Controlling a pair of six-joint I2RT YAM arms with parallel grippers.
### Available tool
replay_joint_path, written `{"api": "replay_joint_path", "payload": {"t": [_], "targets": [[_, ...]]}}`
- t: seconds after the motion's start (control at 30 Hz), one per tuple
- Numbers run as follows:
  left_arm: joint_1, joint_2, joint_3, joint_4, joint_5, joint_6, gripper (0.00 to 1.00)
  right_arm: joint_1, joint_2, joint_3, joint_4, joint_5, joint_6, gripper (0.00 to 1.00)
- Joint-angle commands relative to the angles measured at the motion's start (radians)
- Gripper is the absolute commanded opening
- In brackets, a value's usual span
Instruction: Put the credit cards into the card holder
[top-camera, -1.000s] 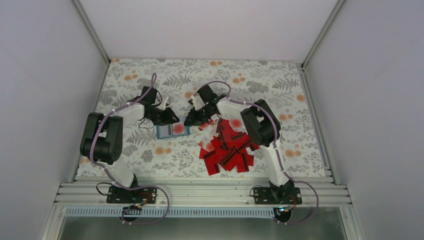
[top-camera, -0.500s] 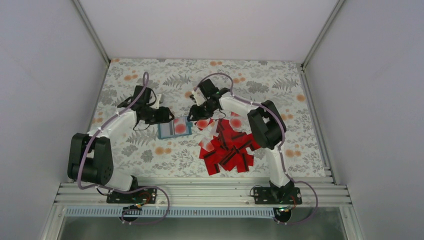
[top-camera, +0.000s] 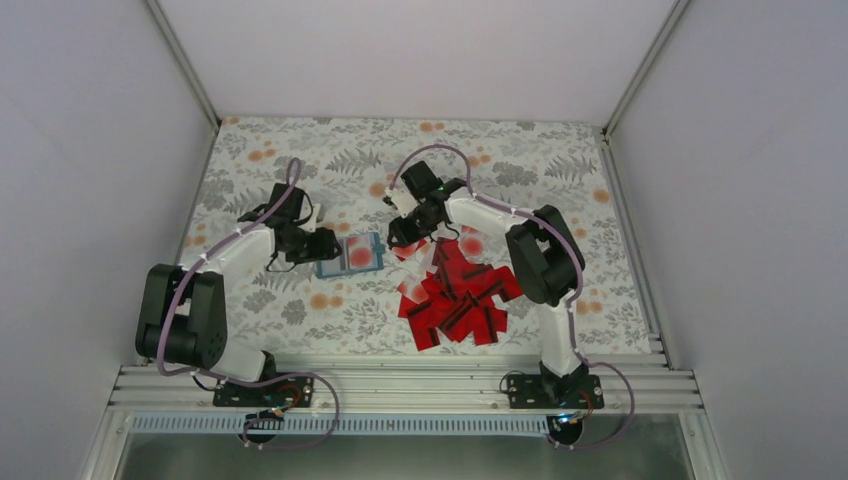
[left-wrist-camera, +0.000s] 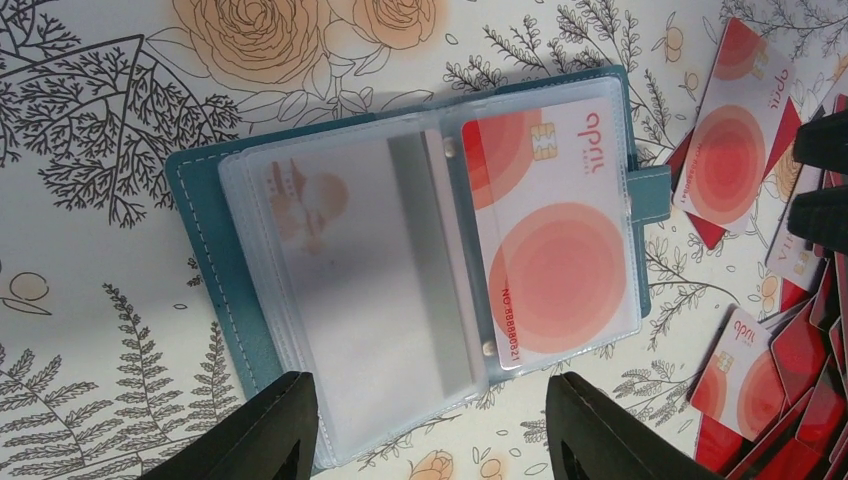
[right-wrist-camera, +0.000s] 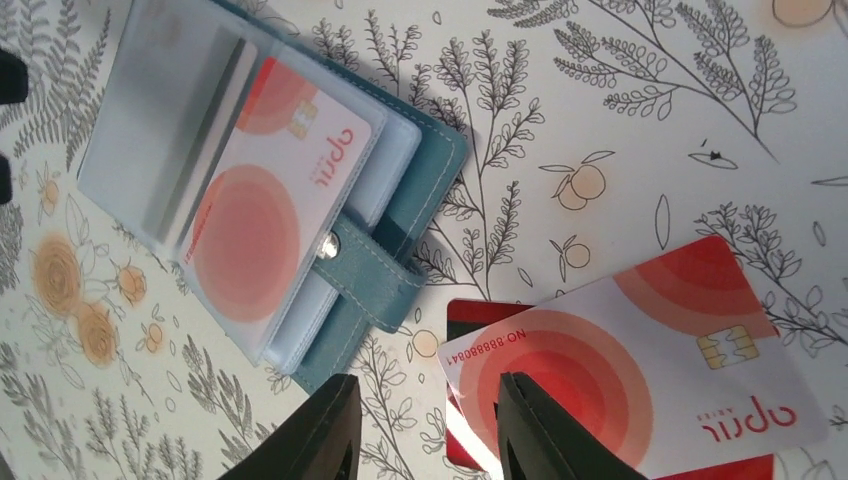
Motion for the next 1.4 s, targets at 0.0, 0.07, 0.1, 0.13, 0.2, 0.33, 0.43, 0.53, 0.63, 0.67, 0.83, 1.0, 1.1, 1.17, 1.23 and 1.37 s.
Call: {"api": "replay_joint_path", "payload": {"t": [0.0, 0.07, 0.1, 0.13, 0.2, 0.33, 0.43, 0.53, 0.63, 0.67, 0.83, 1.0, 1.1, 1.17, 1.23, 1.37], "targets": [[-0.007, 0.013, -0.005, 0.003, -0.005, -0.003, 0.58, 0.01, -0.071, -0.02, 0.041, 0.06, -0.101, 0.37], [-0.009, 0.016, -0.001, 0.004, -0.002, -0.007, 0.57, 0.01, -0.084, -0.037, 0.088, 0.086, -0.099, 0.39], [-0.01, 0.012, -0.001, 0.004, -0.004, -0.008, 0.57, 0.011, -0.099, -0.06, 0.128, 0.089, -0.104, 0.4], [-0.011, 0.006, -0.004, 0.003, -0.005, -0.01, 0.57, 0.011, -0.109, -0.08, 0.159, 0.076, -0.119, 0.4], [-0.011, -0.01, -0.009, -0.001, -0.014, -0.012, 0.56, 0.017, -0.119, -0.098, 0.185, 0.034, -0.157, 0.43], [-0.011, -0.031, -0.02, -0.024, -0.065, -0.006, 0.56, 0.029, -0.111, -0.083, 0.172, -0.038, -0.203, 0.49], [-0.012, -0.032, -0.02, -0.04, -0.106, -0.024, 0.56, 0.053, -0.095, -0.058, 0.146, 0.059, -0.238, 0.74], [-0.01, -0.006, -0.021, -0.058, -0.178, -0.053, 0.56, 0.078, -0.083, -0.055, 0.133, 0.124, -0.274, 0.8], [-0.009, 0.027, -0.018, -0.07, -0.2, -0.065, 0.56, 0.132, -0.066, -0.061, 0.121, 0.234, -0.329, 0.8], [-0.008, 0.031, -0.02, -0.068, -0.2, -0.069, 0.56, 0.148, -0.051, -0.067, 0.128, 0.282, -0.344, 0.79], [-0.008, 0.059, -0.029, -0.036, -0.177, -0.067, 0.5, 0.178, 0.018, -0.047, 0.142, 0.488, -0.375, 0.72], [-0.01, 0.092, -0.029, -0.023, -0.182, -0.046, 0.49, 0.179, 0.044, -0.031, 0.155, 0.519, -0.37, 0.69], [-0.008, 0.124, -0.023, -0.021, -0.188, -0.04, 0.46, 0.181, 0.074, 0.0, 0.15, 0.525, -0.355, 0.66], [-0.009, 0.141, -0.024, -0.018, -0.202, -0.038, 0.45, 0.18, 0.088, 0.02, 0.145, 0.527, -0.347, 0.65], [-0.01, 0.165, -0.023, -0.019, -0.207, -0.035, 0.43, 0.181, 0.09, 0.023, 0.148, 0.515, -0.339, 0.65], [-0.01, 0.207, -0.02, -0.015, -0.221, -0.034, 0.43, 0.181, 0.082, 0.017, 0.165, 0.453, -0.335, 0.65]]}}
